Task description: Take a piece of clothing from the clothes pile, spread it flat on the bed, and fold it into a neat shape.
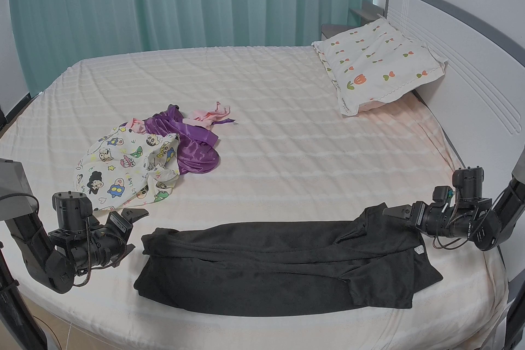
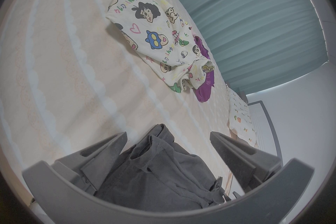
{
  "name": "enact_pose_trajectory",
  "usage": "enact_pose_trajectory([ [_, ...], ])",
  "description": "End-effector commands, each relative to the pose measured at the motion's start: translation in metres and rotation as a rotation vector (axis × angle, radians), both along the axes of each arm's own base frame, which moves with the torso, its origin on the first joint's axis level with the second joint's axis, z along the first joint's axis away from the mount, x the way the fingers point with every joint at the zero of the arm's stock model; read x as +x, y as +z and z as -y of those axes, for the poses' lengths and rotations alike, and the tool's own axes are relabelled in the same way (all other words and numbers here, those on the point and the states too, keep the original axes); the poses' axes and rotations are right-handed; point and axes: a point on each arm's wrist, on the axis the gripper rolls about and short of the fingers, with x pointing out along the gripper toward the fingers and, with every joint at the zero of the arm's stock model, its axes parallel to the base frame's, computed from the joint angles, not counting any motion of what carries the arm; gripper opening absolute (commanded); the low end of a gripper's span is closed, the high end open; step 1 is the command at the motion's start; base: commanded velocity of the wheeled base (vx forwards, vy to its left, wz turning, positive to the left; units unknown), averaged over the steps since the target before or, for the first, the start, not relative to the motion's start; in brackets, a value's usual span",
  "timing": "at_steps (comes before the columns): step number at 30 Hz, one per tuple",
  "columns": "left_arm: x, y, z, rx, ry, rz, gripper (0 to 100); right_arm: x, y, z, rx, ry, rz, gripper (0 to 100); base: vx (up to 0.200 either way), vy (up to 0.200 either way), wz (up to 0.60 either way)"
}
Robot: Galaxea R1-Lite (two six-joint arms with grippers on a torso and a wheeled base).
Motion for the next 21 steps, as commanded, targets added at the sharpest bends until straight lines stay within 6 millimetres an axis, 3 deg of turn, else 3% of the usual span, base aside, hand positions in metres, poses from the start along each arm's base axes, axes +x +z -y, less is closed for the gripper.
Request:
enact_pose_trajectory([
  [1, -0.006, -0.006, 0.000, -0.003, 0.001, -0.025, 100, 0.012, -0.019, -0.006, -0.016, 0.007, -0.043, 100, 0.000, 0.000, 0.00],
  [11, -0.010, -0.018, 0.001, -0.003, -0.002, -0.013, 100, 0.012, -0.025, -0.005, -0.038, -0.003, -0.058, 100, 0.000, 0.000, 0.00],
  [12, -0.010, -0.018, 0.001, -0.003, -0.002, -0.012, 100, 0.012, -0.026, -0.005, -0.041, -0.001, -0.060, 0, 0.000, 0.000, 0.00],
  [16, -0.010, -0.019, 0.001, -0.003, -0.002, -0.010, 100, 0.008, -0.030, -0.005, -0.074, -0.004, -0.071, 0, 0.000, 0.000, 0.00],
  [21, -0.010, -0.020, 0.001, -0.003, -0.002, -0.012, 100, 0.003, -0.021, -0.006, -0.082, -0.010, -0.055, 0, 0.000, 0.000, 0.00],
])
